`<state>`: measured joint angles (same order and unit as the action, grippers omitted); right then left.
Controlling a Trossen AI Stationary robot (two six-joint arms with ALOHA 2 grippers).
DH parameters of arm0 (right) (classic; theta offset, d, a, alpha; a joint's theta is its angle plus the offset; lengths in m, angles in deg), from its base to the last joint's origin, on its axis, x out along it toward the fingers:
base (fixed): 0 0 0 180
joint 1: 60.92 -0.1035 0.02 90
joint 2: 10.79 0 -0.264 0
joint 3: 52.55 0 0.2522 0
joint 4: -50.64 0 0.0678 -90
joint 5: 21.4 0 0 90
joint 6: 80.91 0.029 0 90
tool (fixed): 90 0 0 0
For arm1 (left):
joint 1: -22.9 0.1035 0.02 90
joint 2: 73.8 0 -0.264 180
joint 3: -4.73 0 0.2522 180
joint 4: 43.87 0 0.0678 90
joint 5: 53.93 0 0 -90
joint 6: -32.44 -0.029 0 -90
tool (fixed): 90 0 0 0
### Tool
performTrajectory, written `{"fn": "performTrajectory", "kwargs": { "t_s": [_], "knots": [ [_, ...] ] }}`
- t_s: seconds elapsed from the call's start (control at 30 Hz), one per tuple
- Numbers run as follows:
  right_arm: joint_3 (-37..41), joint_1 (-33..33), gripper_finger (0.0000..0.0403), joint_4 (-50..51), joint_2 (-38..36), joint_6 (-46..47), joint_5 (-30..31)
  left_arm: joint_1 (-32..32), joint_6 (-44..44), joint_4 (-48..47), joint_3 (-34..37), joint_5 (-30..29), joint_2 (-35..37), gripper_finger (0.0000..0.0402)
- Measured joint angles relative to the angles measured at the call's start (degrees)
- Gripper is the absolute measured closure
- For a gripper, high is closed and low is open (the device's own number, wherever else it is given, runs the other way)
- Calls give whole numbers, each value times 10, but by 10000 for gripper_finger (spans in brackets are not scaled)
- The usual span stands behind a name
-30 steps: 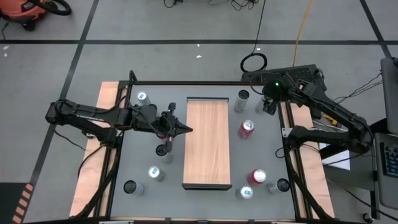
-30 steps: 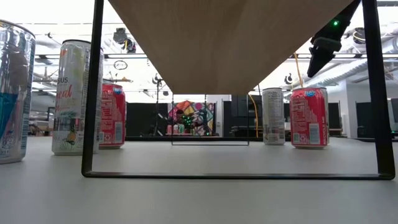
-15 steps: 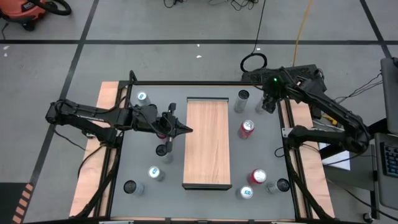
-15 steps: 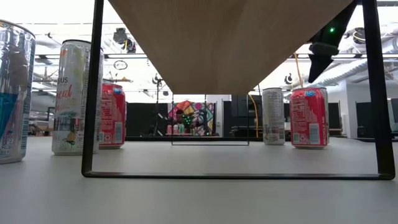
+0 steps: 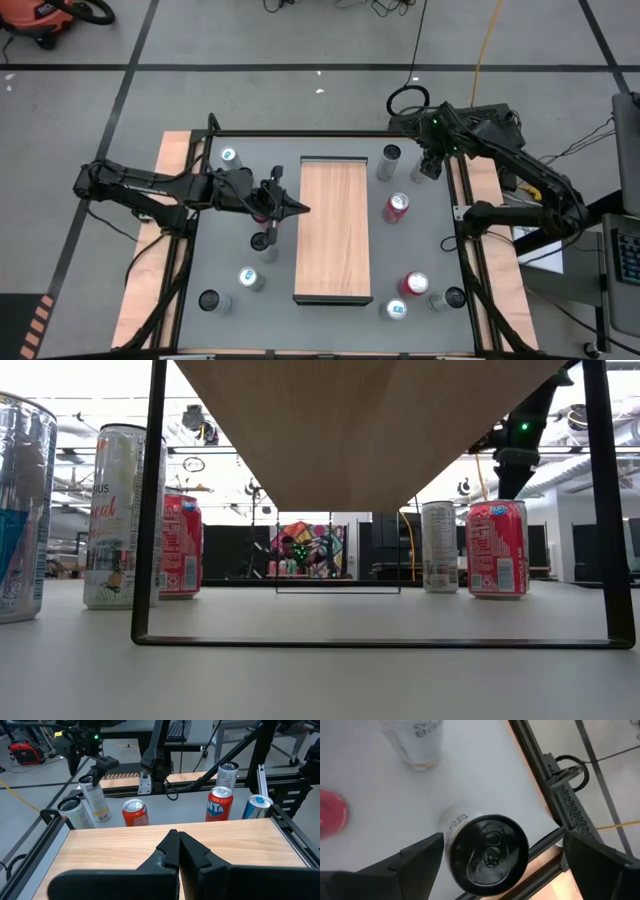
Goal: Place canned beverage on shelf
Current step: Put the top right white yellow soda can on the shelf
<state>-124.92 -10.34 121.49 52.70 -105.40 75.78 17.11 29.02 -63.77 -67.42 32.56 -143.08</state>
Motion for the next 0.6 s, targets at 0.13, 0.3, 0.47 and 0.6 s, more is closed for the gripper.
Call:
{"fn": "performTrajectory", "kwargs": {
  "t_s": [0.13, 0.3, 0.47, 0.6],
  "knots": [
    [0, 8, 47, 4, 17, 2, -16, 0, 0, 0, 0, 0, 0, 402],
    [0, 14, 48, 15, 43, 12, -20, 0, 0, 0, 0, 0, 0, 402],
    [0, 16, 52, 26, 60, 17, -30, 0, 1, 0, 0, 0, 0, 402],
    [0, 16, 85, 26, 62, 19, -30, 0, 1, 0, 0, 0, 0, 402]
  ]
}}
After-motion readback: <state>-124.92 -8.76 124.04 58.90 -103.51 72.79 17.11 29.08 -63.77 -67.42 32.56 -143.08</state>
